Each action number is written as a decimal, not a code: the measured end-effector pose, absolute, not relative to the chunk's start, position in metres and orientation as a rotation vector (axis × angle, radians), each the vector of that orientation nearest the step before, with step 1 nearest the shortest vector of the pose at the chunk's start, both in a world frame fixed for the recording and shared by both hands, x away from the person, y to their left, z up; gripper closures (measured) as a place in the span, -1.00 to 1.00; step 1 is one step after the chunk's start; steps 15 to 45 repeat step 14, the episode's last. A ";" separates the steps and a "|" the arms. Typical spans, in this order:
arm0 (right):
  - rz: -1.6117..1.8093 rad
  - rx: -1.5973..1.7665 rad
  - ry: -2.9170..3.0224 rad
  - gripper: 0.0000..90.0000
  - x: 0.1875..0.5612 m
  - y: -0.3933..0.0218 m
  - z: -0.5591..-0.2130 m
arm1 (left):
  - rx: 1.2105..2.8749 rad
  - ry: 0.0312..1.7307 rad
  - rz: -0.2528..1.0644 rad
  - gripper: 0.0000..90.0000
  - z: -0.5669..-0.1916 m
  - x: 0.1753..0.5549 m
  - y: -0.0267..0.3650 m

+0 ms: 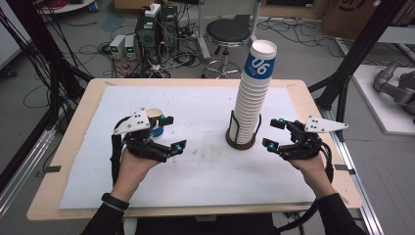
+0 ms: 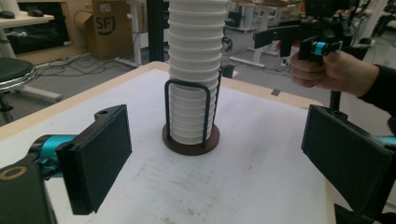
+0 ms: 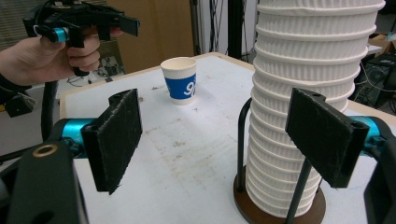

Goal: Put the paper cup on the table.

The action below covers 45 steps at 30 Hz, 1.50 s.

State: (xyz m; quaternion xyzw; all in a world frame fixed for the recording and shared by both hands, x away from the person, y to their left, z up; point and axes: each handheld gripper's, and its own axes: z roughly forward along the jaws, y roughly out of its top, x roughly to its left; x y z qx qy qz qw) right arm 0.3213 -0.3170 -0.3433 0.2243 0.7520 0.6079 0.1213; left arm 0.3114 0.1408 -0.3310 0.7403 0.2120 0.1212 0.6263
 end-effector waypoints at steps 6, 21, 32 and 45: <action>1.774 0.654 2.196 -0.58 0.322 -0.317 -0.343 | 1.702 0.489 0.271 -0.81 -0.333 0.312 0.141; 1.782 0.654 2.199 -0.58 0.324 -0.319 -0.344 | 1.711 0.510 0.273 -0.81 -0.336 0.314 0.142; 1.782 0.654 2.199 -0.58 0.324 -0.319 -0.344 | 1.711 0.510 0.273 -0.81 -0.336 0.314 0.142; 1.782 0.654 2.199 -0.58 0.324 -0.319 -0.344 | 1.711 0.510 0.273 -0.81 -0.336 0.314 0.142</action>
